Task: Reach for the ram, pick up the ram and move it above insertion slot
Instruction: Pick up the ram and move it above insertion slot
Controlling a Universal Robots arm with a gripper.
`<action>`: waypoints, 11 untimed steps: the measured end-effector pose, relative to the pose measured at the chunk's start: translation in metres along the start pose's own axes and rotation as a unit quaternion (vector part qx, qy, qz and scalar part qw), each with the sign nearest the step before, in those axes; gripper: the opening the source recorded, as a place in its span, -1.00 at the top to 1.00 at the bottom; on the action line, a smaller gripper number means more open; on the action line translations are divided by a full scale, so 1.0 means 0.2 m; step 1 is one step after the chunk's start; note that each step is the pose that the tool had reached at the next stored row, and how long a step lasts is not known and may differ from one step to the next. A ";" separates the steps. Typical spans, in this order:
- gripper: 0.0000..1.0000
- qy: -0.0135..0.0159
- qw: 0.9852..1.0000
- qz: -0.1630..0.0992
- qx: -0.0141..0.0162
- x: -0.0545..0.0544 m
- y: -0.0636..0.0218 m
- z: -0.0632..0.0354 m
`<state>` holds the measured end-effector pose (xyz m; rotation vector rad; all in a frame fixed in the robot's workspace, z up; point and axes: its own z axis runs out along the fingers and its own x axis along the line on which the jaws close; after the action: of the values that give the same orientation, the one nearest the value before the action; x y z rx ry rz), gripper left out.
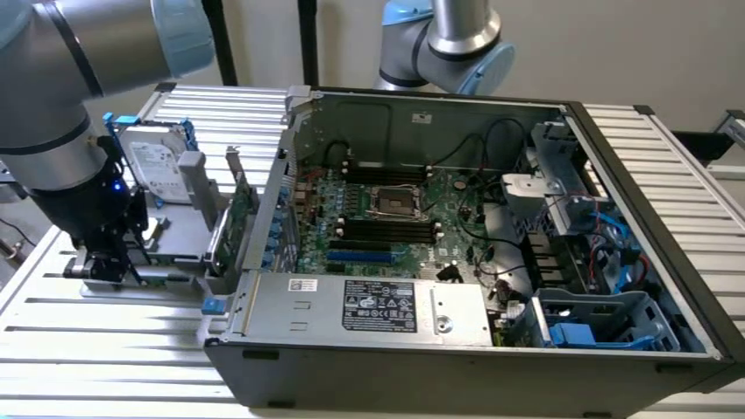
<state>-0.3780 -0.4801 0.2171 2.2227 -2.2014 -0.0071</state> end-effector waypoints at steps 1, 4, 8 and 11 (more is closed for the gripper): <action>0.27 0.000 1.000 -0.001 0.000 0.00 0.000 0.009; 0.27 0.000 1.000 -0.002 0.000 0.00 0.000 0.037; 0.27 0.000 1.000 -0.002 0.000 0.00 -0.001 0.073; 0.27 -0.001 1.000 -0.002 0.000 0.00 -0.001 0.092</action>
<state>-0.3781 -0.4800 0.1986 2.2286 -2.1980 -0.0101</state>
